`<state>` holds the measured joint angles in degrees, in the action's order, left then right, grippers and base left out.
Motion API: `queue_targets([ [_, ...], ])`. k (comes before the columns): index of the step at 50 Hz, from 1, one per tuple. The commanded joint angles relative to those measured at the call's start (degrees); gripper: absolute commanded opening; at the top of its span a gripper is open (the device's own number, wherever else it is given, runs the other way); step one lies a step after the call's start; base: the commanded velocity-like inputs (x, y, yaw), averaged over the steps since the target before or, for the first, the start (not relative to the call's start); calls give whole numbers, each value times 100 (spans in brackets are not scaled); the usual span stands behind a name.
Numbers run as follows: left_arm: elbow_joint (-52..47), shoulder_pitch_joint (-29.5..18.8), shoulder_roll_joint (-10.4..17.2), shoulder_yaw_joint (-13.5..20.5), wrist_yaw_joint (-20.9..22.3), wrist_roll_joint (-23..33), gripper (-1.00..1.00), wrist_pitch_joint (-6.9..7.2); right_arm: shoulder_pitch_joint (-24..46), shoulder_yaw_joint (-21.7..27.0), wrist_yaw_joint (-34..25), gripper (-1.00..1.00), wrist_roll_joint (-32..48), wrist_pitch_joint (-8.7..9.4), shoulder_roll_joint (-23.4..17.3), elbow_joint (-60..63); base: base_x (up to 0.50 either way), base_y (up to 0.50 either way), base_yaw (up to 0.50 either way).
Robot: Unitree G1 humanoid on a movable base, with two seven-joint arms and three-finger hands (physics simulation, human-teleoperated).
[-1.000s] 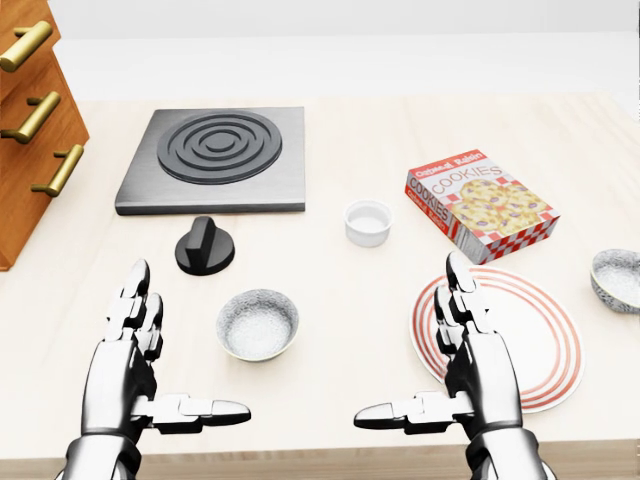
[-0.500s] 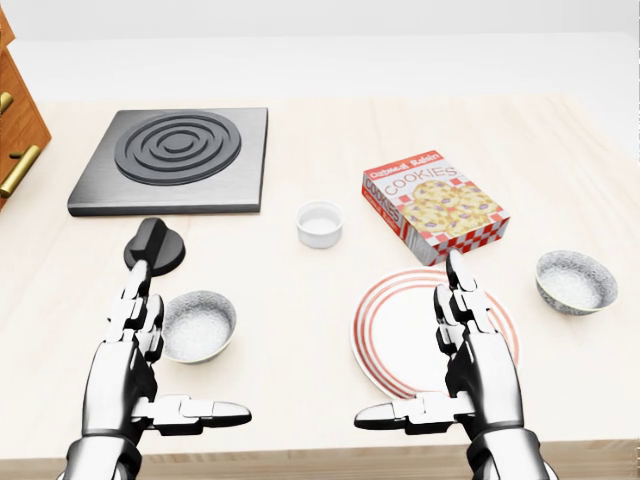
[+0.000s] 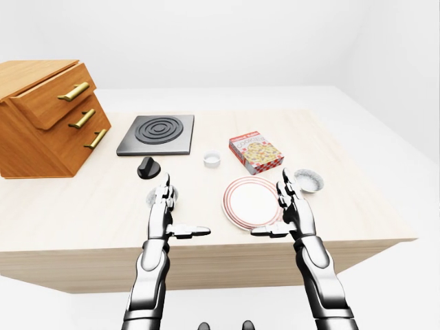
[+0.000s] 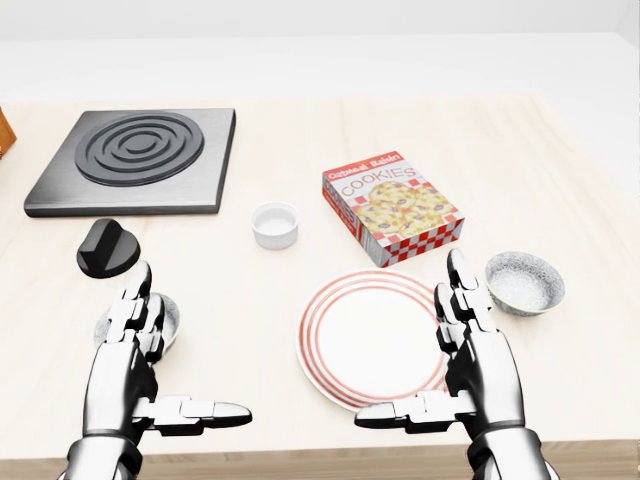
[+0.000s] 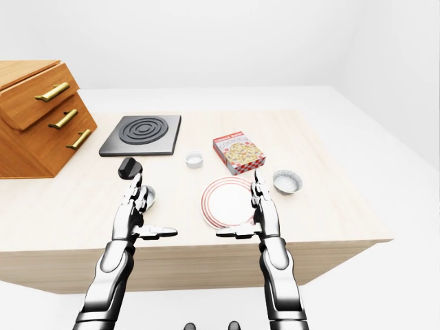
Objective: Pick the akita bowl next to the plate and place it on the plate.
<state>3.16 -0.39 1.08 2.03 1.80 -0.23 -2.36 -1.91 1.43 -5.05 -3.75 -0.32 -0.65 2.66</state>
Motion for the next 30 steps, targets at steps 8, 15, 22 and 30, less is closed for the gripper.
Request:
queue_targets([
  [8, -17, 3, -4, -9, -12, 11, 100, 16, -14, -1, -12, 100, -45, 48, 5, 47, 0, -18, 0],
  [15, 21, -2, -1, -1, -11, 4, 100, -10, -10, -10, -13, 100, -32, 6, 7, -9, 0, -18, 0],
  [22, 103, -20, 2, 4, -8, 2, 100, -71, -21, -19, -14, 100, -29, 11, 9, 9, 0, -18, 0],
  [30, 86, -16, 3, 4, -9, 0, 100, -57, 2, -16, 1, 100, -13, 10, 7, -37, 0, -14, 0],
])
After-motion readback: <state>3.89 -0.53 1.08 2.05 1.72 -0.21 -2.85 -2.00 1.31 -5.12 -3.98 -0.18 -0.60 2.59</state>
